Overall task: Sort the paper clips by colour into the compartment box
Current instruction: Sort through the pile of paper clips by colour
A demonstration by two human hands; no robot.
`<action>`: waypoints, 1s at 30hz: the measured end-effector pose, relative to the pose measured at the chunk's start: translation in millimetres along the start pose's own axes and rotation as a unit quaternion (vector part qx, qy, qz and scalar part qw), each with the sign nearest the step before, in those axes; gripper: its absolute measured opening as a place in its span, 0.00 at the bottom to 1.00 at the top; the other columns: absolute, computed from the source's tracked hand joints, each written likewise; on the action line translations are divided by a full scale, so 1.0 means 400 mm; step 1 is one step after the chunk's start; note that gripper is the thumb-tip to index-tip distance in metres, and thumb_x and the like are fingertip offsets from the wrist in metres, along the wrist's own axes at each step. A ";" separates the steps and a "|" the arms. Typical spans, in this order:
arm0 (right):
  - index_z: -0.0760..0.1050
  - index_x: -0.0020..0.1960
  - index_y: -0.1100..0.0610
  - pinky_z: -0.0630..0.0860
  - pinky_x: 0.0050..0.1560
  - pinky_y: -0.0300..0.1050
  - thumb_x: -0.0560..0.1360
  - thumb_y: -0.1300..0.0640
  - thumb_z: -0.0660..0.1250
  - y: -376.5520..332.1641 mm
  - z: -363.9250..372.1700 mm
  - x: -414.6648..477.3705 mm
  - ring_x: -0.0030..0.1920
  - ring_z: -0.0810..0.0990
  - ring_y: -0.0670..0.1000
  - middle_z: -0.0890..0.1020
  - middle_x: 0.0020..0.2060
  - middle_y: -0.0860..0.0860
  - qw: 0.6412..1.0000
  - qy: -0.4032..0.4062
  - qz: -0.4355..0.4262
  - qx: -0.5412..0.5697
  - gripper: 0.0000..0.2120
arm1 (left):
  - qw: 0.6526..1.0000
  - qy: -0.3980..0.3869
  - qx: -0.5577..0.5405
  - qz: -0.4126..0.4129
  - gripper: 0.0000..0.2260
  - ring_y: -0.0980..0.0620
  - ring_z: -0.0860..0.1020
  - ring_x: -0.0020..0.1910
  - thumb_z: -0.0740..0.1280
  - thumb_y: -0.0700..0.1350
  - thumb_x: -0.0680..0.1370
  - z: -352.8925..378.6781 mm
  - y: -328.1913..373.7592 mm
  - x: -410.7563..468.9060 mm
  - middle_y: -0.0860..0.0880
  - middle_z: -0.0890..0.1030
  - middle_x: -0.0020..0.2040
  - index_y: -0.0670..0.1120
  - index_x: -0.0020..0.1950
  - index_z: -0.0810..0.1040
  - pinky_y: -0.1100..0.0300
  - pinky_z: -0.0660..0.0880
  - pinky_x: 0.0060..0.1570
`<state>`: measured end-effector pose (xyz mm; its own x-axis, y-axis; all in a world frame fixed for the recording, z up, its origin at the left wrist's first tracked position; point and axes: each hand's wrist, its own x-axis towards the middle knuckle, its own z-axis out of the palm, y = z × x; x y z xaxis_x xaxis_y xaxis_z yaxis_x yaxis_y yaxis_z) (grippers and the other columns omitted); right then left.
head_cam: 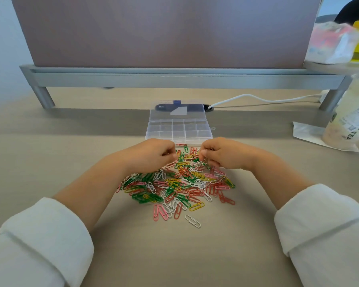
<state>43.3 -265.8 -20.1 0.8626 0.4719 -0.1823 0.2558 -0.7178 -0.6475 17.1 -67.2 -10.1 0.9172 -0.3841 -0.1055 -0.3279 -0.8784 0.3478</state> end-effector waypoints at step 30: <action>0.80 0.37 0.49 0.63 0.31 0.36 0.68 0.53 0.75 0.026 -0.008 -0.003 0.30 0.68 0.43 0.70 0.28 0.44 0.994 0.049 -0.022 -0.091 0.04 | 0.991 0.093 0.061 0.071 0.07 0.61 0.67 0.30 0.67 0.52 0.74 0.056 0.023 0.045 0.59 0.68 0.29 0.52 0.49 0.81 0.66 0.63 0.32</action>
<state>46.3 -275.6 -24.1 0.8849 0.4593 -0.0777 0.3614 -0.7822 -0.5075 25.7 -88.6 -29.5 0.8822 -0.4570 0.1130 -0.4707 -0.8519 0.2297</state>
